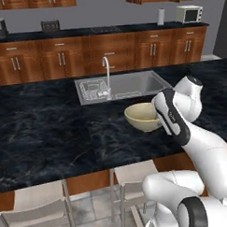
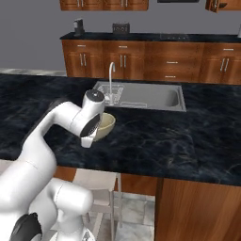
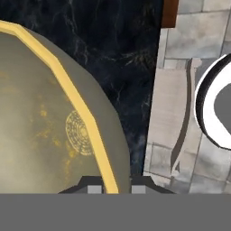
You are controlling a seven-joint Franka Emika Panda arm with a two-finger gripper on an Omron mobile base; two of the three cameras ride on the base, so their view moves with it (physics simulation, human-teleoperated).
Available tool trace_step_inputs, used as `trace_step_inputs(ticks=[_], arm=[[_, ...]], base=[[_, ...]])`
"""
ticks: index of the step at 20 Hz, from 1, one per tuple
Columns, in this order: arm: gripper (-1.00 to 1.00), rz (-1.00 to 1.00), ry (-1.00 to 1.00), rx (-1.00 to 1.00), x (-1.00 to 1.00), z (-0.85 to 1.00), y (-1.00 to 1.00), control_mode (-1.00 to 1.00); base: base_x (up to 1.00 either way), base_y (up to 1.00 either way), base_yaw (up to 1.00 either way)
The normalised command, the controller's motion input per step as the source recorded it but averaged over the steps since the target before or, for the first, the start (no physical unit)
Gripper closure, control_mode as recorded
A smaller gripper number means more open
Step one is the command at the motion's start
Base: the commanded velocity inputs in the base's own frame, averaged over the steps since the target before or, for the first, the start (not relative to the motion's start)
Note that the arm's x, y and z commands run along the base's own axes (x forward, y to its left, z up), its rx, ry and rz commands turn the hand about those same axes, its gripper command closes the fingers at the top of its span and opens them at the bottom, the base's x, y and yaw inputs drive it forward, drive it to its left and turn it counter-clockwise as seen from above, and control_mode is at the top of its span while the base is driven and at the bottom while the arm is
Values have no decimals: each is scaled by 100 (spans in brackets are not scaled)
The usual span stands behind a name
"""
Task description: Pick up the bowls from the cabinet and place each bowl in front of a stool on the dining counter.
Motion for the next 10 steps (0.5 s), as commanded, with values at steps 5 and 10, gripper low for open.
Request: trace_step_inputs(ticks=[5,10], arm=[[100,0,0,3,53,-74,0,-100],[100,0,0,1,36,-52,0,-100]], base=[[0,0,0],[0,0,0]])
